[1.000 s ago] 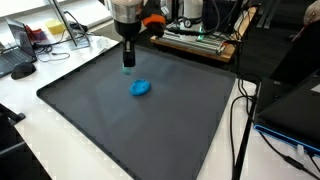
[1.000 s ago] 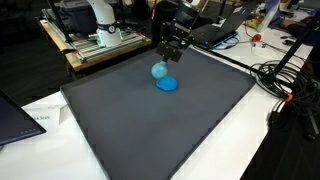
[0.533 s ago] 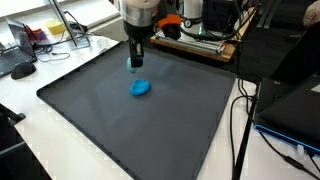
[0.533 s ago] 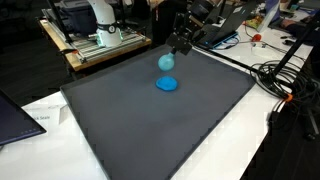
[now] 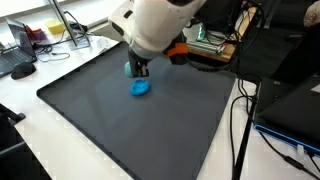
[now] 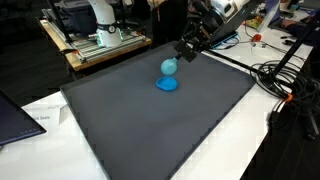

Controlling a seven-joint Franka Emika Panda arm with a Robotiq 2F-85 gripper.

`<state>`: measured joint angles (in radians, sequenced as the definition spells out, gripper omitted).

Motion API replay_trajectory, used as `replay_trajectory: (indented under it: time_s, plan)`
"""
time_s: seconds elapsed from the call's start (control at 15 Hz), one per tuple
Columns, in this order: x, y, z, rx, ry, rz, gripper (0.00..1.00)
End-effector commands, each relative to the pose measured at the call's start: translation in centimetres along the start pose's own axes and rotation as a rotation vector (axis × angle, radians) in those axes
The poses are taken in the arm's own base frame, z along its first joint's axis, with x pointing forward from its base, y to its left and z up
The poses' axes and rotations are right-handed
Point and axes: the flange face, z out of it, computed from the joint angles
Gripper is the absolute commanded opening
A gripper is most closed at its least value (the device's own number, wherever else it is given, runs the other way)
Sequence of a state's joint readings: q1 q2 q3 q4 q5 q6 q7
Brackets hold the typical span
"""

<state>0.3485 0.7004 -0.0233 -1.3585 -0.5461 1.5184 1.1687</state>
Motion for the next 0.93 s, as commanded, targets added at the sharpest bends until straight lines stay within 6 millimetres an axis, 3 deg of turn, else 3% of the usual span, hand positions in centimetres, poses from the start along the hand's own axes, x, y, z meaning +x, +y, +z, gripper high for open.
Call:
replay_trajectory:
  time_s: [0.0,0.53,0.73,0.87]
  plan:
    - [0.0,-3.1,0.3,-0.106,0.068,-0.066,0.22]
    - [-0.8,-8.0,2.9,-0.259,0.173,-0.236,0.22]
    - [-0.3,-8.6,3.0,-0.227,0.145,-0.287,0.22]
    - [0.6,-7.9,1.9,-0.170,0.100,-0.292,0.22]
